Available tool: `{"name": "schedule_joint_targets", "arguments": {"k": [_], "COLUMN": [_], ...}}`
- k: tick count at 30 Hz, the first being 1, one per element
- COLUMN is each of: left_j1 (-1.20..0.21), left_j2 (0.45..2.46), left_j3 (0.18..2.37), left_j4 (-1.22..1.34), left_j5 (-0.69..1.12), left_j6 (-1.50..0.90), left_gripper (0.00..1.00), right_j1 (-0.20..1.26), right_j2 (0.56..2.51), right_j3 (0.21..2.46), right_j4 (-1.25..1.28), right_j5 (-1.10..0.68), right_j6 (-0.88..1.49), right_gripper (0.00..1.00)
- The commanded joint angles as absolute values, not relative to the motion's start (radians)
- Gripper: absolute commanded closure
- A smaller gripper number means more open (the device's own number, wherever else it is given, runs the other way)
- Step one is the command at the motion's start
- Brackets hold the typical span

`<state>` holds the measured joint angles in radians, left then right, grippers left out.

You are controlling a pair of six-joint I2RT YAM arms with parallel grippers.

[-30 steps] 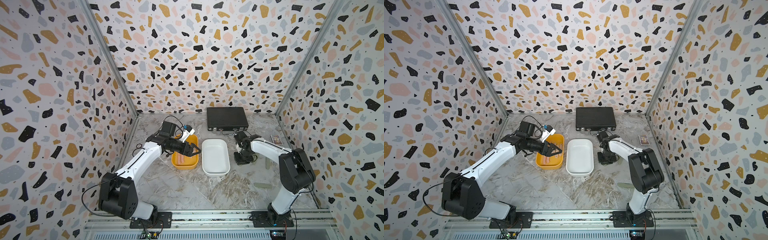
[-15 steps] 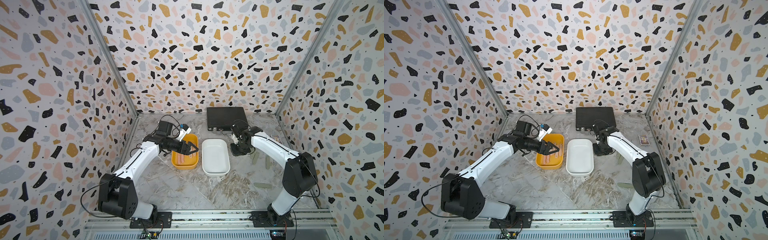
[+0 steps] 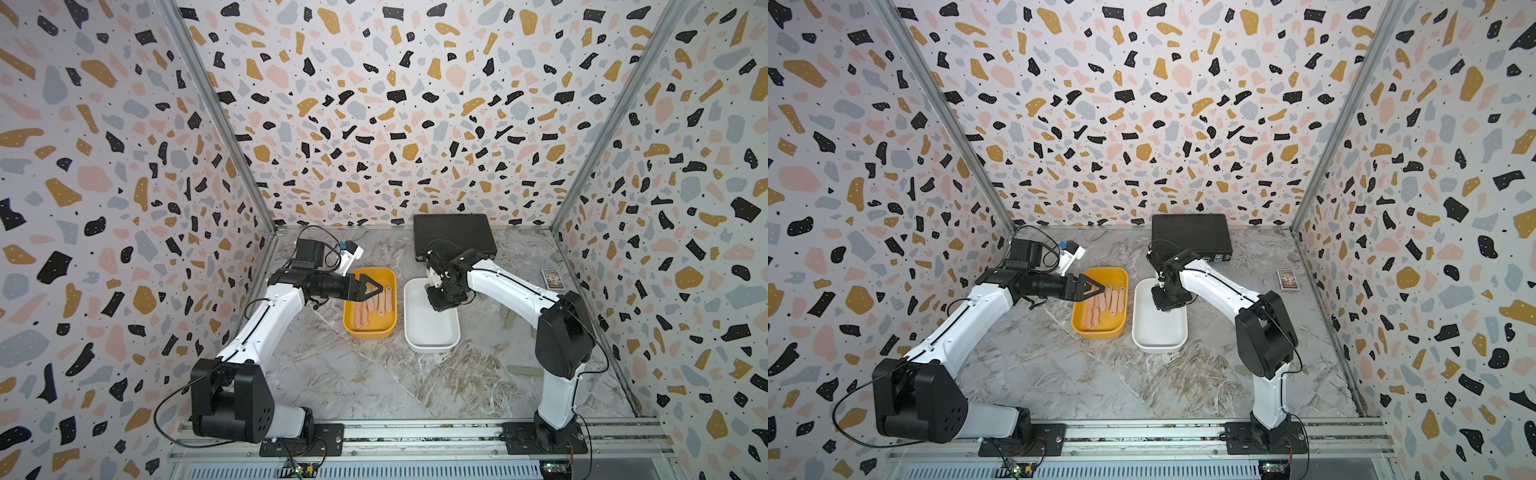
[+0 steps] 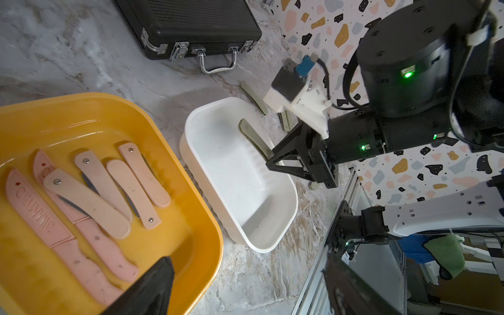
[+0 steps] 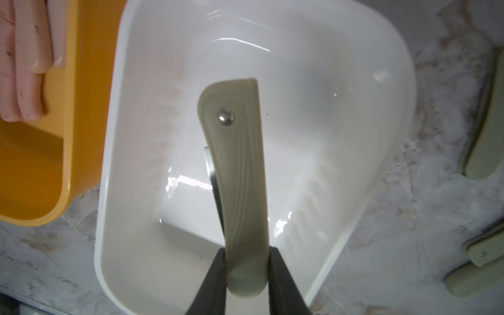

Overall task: Place the fruit knives into the storage box by color
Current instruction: Place the fruit knife in the storage box.

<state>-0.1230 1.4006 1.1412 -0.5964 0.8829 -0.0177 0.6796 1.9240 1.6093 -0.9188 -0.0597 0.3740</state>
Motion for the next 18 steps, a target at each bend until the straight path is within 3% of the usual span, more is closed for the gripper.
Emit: {"name": "schedule_joint_targets", "arguments": {"k": [1, 18], "left_j1": [-0.119, -0.119], "left_j2": [1.386, 1.41], "left_j3": [1.141, 1.132], "left_j4": [-0.566, -0.557], "left_j5": [0.911, 0.913], "left_j6": [-0.024, -0.024], "left_gripper": [0.13, 0.13], "right_j1": [0.683, 0.686], "right_j2": [1.937, 2.086], "right_j3": [1.629, 1.654], "right_j4": [-0.891, -0.818], "right_j5": [-0.107, -0.16], "right_j6": [0.404, 0.431], "right_gripper": [0.77, 0.76]}}
